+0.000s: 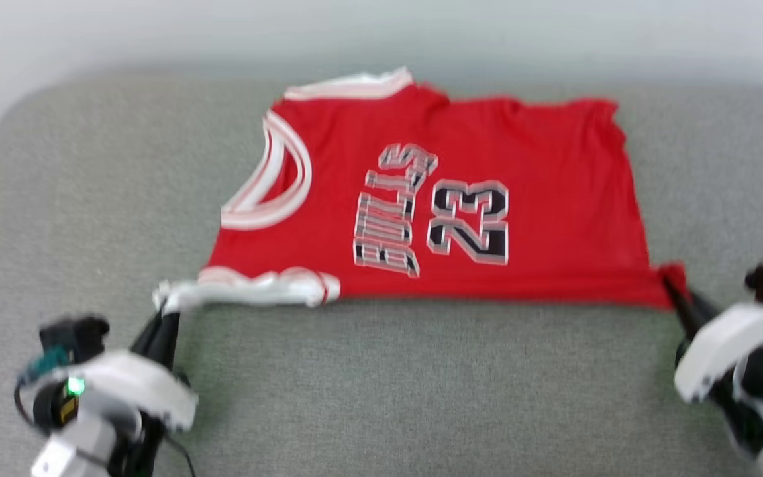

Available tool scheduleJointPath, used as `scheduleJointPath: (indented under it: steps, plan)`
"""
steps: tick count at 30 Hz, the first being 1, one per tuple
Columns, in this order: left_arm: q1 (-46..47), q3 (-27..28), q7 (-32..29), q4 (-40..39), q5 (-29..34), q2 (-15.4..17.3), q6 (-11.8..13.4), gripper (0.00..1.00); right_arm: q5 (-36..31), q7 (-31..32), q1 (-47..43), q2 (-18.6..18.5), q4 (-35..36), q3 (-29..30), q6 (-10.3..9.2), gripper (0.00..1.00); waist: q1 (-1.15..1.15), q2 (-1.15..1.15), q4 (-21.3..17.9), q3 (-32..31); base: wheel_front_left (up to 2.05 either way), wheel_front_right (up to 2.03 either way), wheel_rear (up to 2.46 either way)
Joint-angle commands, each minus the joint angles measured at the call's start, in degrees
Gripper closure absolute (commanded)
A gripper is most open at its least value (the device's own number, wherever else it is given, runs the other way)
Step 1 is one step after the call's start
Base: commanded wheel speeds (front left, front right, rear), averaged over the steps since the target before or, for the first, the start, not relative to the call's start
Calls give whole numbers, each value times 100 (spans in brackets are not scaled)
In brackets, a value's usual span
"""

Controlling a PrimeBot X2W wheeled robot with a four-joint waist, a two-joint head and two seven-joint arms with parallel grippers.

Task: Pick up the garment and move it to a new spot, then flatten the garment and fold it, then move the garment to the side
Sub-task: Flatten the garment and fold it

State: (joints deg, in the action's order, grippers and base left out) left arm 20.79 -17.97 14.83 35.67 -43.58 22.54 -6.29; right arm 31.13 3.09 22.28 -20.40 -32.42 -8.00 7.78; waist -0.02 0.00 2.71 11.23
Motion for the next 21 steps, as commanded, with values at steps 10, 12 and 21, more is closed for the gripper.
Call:
scheduleJointPath:
  steps: [10, 12, 21]
  plan:
    - [-2209, 255, -254, -1639, -210, 421, 869, 100, -614, 705, -2317, 554, 1658, 841, -57, 100, 2, 0, 42, -946, 0, 0, 0]
    - [-2552, 288, -376, -1984, -256, 498, 1041, 100, -756, 872, -2677, 702, 1961, 962, -56, 100, 2, 0, 68, -1006, 0, 0, 0]
    - [-3518, 453, -734, -3276, -441, 702, 1546, 100, -1093, 1513, -3696, 1190, 3116, 1541, -51, 100, 2, 0, 165, -1071, 0, 0, 0]
